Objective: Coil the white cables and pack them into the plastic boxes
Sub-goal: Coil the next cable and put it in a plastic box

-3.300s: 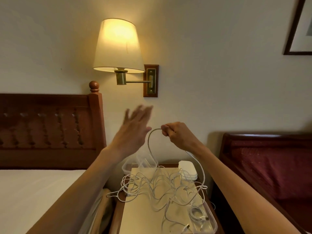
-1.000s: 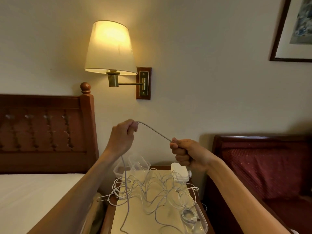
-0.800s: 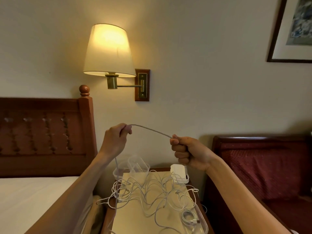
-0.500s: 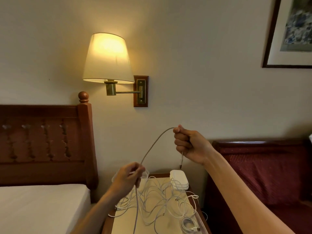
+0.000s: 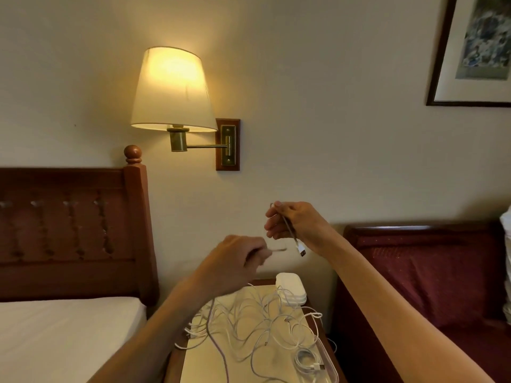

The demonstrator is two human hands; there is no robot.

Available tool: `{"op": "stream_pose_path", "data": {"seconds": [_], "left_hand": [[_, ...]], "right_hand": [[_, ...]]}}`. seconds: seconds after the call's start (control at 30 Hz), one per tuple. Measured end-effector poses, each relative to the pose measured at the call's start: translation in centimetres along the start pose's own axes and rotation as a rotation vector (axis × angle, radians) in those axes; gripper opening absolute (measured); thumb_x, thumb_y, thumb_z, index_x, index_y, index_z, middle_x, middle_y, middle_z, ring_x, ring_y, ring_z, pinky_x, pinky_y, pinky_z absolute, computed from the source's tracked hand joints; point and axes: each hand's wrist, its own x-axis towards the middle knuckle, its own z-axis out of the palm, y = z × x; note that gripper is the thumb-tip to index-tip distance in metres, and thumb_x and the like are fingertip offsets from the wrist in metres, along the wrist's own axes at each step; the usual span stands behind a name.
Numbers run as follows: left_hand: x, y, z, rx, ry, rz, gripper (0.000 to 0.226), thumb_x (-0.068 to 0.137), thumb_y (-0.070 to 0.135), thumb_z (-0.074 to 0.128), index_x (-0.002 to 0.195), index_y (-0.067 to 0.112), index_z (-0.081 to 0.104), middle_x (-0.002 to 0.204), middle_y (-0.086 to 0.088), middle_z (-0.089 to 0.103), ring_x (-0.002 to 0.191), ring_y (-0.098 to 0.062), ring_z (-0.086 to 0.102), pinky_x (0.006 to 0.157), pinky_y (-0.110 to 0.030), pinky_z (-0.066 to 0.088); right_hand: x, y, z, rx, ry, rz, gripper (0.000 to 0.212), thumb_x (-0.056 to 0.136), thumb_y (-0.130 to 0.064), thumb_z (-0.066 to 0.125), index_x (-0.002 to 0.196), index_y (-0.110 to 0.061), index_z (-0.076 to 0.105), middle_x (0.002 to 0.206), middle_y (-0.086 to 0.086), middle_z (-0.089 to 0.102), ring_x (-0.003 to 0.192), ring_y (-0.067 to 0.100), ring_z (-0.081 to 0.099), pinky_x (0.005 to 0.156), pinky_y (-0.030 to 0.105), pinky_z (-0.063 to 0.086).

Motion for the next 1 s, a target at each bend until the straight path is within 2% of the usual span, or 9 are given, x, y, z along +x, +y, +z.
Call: {"op": "stream_pose_path", "data": {"seconds": [0.07,0.17,0.3,0.4,0.53,0.67,0.73,0.9,1.0], "left_hand": [[1.2,0.2,-1.5,0.001,0.057,0.101,0.027,0.099,0.034,0.048,0.082,0.020,0.063,0.069,0.010,0.062,0.060,-0.010,0.058,0.057,-0.030,0.046],[2.8,0.4,-2.9,-0.012,0.142,0.204,0.024,0.100,0.032,0.050,0.089,0.018,0.065,0.071,0.021,0.058,0.061,-0.002,0.058,0.057,-0.016,0.042],[4.1,-0.4,-3.7,0.036,0.327,0.224,0.034,0.099,0.045,0.039,0.088,0.021,0.061,0.075,0.008,0.065,0.067,-0.009,0.061,0.062,-0.030,0.051],[4.4,-1.0,-3.7,0.024,0.464,0.222,0.024,0.099,0.040,0.042,0.087,0.027,0.058,0.071,0.012,0.058,0.064,-0.008,0.057,0.059,-0.031,0.049],[4.6,-1.3,-3.3,-0.024,0.547,0.167,0.032,0.100,0.040,0.044,0.093,0.017,0.065,0.072,0.010,0.061,0.064,-0.008,0.059,0.058,-0.028,0.049],[4.6,-1.5,-2.8,-0.168,0.471,0.079,0.033,0.098,0.038,0.045,0.090,0.012,0.065,0.072,0.005,0.063,0.067,-0.013,0.059,0.061,-0.023,0.048],[4.3,-2.1,-2.6,-0.260,0.389,0.039,0.032,0.097,0.037,0.045,0.082,0.014,0.063,0.068,0.011,0.060,0.065,-0.011,0.057,0.062,-0.018,0.045],[2.1,-4.9,-0.8,-0.463,0.268,-0.083,0.033,0.101,0.027,0.045,0.073,0.016,0.059,0.055,0.010,0.049,0.050,-0.005,0.040,0.051,-0.015,0.033],[-0.2,-7.8,1.2,-0.548,0.190,-0.164,0.029,0.098,0.035,0.050,0.078,0.021,0.065,0.061,0.004,0.046,0.052,-0.015,0.038,0.048,-0.024,0.033]], "right_hand": [[0.0,-0.3,0.2,-0.088,-0.028,-0.029,0.038,0.104,-0.028,0.038,0.096,-0.004,0.067,0.077,0.009,0.073,0.071,0.023,0.070,0.072,0.031,0.058],[-0.1,-0.9,0.5,-0.087,-0.090,-0.074,0.041,0.105,-0.027,0.035,0.089,-0.006,0.067,0.070,0.009,0.069,0.062,0.021,0.067,0.065,0.027,0.057],[-0.4,-1.3,0.5,0.060,-0.170,-0.078,0.045,0.107,-0.024,0.028,0.088,-0.005,0.064,0.061,0.010,0.062,0.053,0.021,0.057,0.059,0.027,0.050],[-0.7,-1.5,0.5,0.191,-0.238,-0.056,0.045,0.107,-0.023,0.025,0.089,-0.004,0.062,0.062,0.010,0.060,0.055,0.022,0.055,0.061,0.029,0.049],[-1.1,-1.3,0.8,0.277,-0.334,-0.078,0.044,0.107,-0.021,0.025,0.091,-0.004,0.062,0.070,0.011,0.060,0.066,0.021,0.057,0.069,0.030,0.048],[-1.1,-1.3,0.9,0.488,-0.360,-0.038,0.037,0.106,-0.020,0.028,0.089,-0.009,0.060,0.057,-0.003,0.041,0.052,0.010,0.034,0.054,0.022,0.034],[-1.0,-1.6,0.7,0.615,-0.352,-0.006,0.032,0.103,-0.021,0.033,0.086,-0.011,0.058,0.054,-0.008,0.029,0.048,0.007,0.024,0.050,0.021,0.025],[-1.3,-2.2,-0.3,0.808,-0.314,0.082,0.025,0.099,-0.018,0.037,0.083,-0.011,0.054,0.053,-0.008,0.028,0.045,0.006,0.027,0.045,0.019,0.031],[-1.5,-2.5,-1.1,0.871,-0.272,0.088,0.023,0.097,-0.016,0.037,0.080,-0.010,0.053,0.052,-0.008,0.028,0.047,0.006,0.019,0.042,0.018,0.029]]}}
